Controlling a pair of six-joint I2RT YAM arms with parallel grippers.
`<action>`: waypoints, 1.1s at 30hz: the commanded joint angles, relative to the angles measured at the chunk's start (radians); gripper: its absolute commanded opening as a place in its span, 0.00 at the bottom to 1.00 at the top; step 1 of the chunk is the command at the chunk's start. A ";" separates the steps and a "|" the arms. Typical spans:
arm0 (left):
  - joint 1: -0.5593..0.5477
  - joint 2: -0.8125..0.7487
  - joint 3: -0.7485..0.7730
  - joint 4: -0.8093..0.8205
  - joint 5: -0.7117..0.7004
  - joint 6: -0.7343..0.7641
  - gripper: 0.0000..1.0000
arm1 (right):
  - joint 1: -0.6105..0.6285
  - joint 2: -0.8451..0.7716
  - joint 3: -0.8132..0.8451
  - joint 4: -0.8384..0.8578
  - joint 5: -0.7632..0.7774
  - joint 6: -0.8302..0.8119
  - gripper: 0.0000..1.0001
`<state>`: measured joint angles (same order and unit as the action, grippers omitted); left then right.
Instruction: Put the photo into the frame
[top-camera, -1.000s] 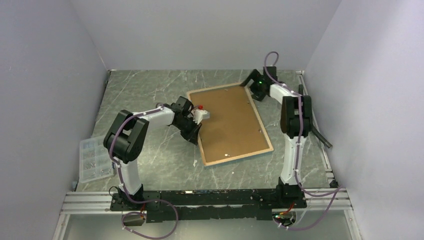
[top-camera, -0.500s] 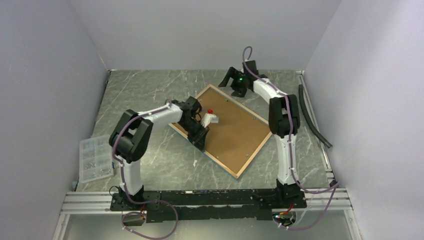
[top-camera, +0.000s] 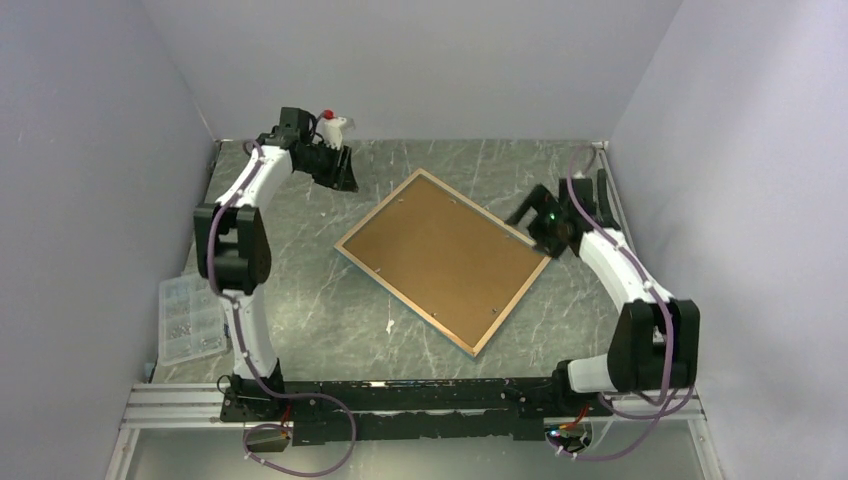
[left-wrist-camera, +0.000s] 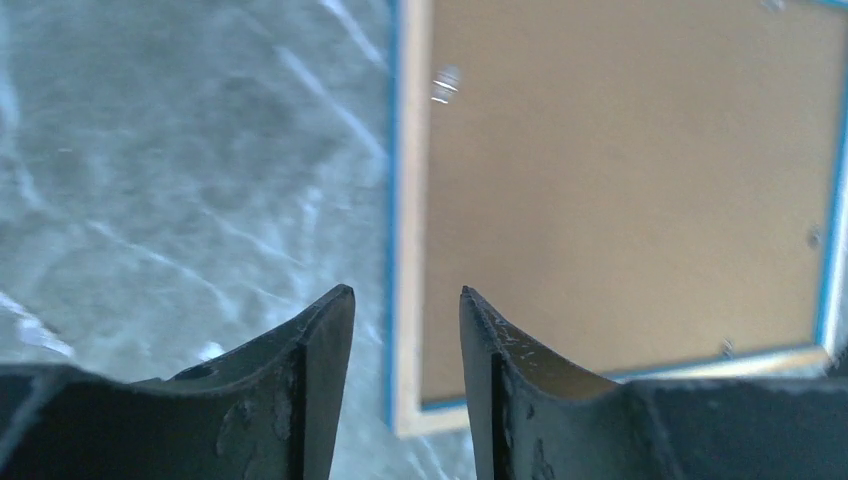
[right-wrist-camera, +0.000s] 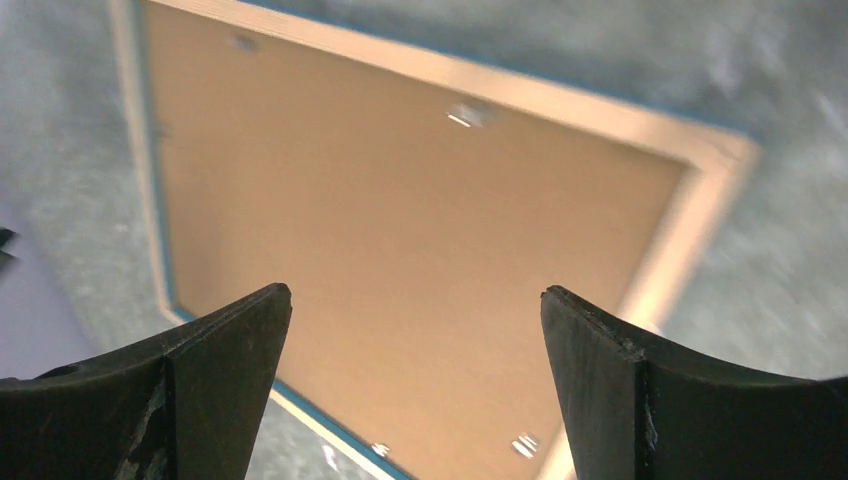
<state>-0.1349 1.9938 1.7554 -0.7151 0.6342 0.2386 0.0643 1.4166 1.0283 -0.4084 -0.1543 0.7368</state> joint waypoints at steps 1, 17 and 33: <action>0.055 0.191 0.144 0.031 -0.030 -0.164 0.50 | -0.100 -0.158 -0.183 -0.100 0.018 0.013 1.00; 0.041 0.232 -0.036 0.053 -0.007 -0.159 0.41 | -0.153 -0.031 -0.379 0.200 -0.223 0.083 1.00; -0.052 0.001 -0.328 -0.245 0.008 0.152 0.20 | -0.150 0.395 0.066 0.270 -0.306 0.098 1.00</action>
<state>-0.1265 2.0972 1.5093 -0.7879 0.5507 0.2897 -0.1013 1.7348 0.9813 -0.2295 -0.3546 0.8009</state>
